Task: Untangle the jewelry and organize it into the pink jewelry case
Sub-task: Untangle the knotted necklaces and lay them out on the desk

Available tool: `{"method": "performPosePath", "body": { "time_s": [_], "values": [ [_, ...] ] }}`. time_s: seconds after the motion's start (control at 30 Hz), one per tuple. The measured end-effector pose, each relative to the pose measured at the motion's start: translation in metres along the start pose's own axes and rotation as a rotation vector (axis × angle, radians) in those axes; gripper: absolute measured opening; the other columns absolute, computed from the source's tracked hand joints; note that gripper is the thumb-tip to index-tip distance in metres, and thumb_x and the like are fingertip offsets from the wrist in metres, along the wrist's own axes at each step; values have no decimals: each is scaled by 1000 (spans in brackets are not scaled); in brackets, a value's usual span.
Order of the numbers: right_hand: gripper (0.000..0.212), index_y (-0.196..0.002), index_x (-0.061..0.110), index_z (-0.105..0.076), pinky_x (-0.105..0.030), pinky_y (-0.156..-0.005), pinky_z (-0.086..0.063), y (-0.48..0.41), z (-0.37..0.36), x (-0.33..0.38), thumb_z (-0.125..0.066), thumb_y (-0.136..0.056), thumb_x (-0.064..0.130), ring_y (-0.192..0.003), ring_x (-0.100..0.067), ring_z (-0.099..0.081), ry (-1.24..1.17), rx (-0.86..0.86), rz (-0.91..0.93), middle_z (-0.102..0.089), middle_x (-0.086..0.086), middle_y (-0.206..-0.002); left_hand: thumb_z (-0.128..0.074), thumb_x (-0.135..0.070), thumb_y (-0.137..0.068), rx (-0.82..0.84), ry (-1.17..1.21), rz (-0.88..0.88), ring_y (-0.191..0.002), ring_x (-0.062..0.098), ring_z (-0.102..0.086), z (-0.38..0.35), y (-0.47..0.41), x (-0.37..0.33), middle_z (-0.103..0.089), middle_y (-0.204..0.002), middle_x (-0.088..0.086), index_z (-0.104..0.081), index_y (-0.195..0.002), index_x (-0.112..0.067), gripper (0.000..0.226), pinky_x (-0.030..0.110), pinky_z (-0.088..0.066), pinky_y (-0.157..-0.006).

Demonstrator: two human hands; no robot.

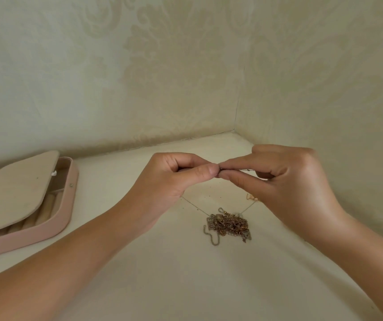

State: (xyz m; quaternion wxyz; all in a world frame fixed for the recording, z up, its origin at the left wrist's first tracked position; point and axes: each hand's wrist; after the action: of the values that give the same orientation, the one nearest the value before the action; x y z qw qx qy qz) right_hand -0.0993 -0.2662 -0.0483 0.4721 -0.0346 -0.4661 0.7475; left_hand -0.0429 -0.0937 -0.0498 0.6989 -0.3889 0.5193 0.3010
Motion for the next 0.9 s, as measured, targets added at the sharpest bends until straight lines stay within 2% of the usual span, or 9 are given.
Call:
{"method": "performPosePath", "body": {
  "time_s": [0.17,0.37,0.43,0.5,0.57,0.63,0.73,0.8,0.9],
  "values": [
    [10,-86,26,-78,-7,-52,-26,2,-4,-2,-69,-82,28,-53,-2,-37,1,-25,7,-39,19,-55,-65,-11,-83,-37,-34,-12,-43,-4,-47,0,-1,1,-51,-47,-16,-73,-78,-8,11,3,-33,-51],
    [14,-87,23,-77,-10,-51,-26,3,-4,-3,-64,-86,28,-54,-3,-34,71,-38,91,-42,12,-56,-75,-25,-74,-3,-55,-3,-42,3,-36,3,-2,0,-55,-57,1,-74,-64,-23,10,9,-29,-49],
    [16,-86,22,-78,-11,-49,-26,3,-4,-4,-62,-87,27,-54,-5,-33,104,-29,117,-41,9,-54,-69,-30,-72,-12,-111,-40,-47,13,-28,3,-2,2,-42,-61,22,-74,-65,-23,12,17,-27,-50],
    [17,-85,22,-78,-14,-46,-27,3,-5,-5,-61,-87,27,-52,-9,-35,164,-6,153,-44,7,-53,-66,-32,-74,1,-167,-76,-58,33,-25,1,-1,5,-31,-58,21,-74,-69,-22,15,27,-27,-56],
    [19,-85,22,-77,-15,-45,-27,4,-7,-7,-60,-88,28,-49,-9,-34,208,8,175,-47,7,-54,-65,-34,-76,21,-167,-78,-61,38,-24,1,-1,7,-27,-55,13,-73,-71,-20,17,34,-27,-62],
    [19,-84,22,-77,-16,-44,-27,5,-8,-6,-59,-88,28,-46,-8,-34,225,8,182,-49,7,-54,-66,-38,-75,41,-175,-76,-60,40,-27,2,-1,9,-29,-56,17,-73,-72,-19,20,34,-30,-64],
    [19,-82,20,-77,-21,-40,-30,5,-9,-6,-60,-88,27,-42,-11,-37,255,-1,199,-50,6,-53,-63,-36,-75,67,-192,-80,-54,33,-28,3,-3,9,-35,-61,24,-71,-71,-19,19,24,-30,-57],
    [19,-80,20,-77,-19,-42,-30,5,-9,-5,-60,-87,27,-43,-9,-36,253,-4,193,-48,8,-53,-61,-32,-76,102,-148,-54,-46,13,-27,3,-3,8,-40,-60,17,-70,-69,-18,18,19,-25,-47],
    [12,-80,20,-77,-7,-50,-27,4,-8,-1,-67,-83,24,-50,0,-37,104,-29,95,-35,24,-54,-61,-40,-72,143,-79,-49,-49,13,-22,4,-2,7,-31,-59,15,-68,-66,-23,19,25,-19,-48]
  ]
}}
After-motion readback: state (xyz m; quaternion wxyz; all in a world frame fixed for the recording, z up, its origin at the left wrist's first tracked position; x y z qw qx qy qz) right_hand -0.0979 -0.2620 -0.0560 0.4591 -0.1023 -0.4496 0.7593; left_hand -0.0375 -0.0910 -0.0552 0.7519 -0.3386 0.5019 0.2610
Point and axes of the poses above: each hand's wrist, its own y-axis away from the middle knuckle, its own z-axis out of the back of the hand, x = y × z
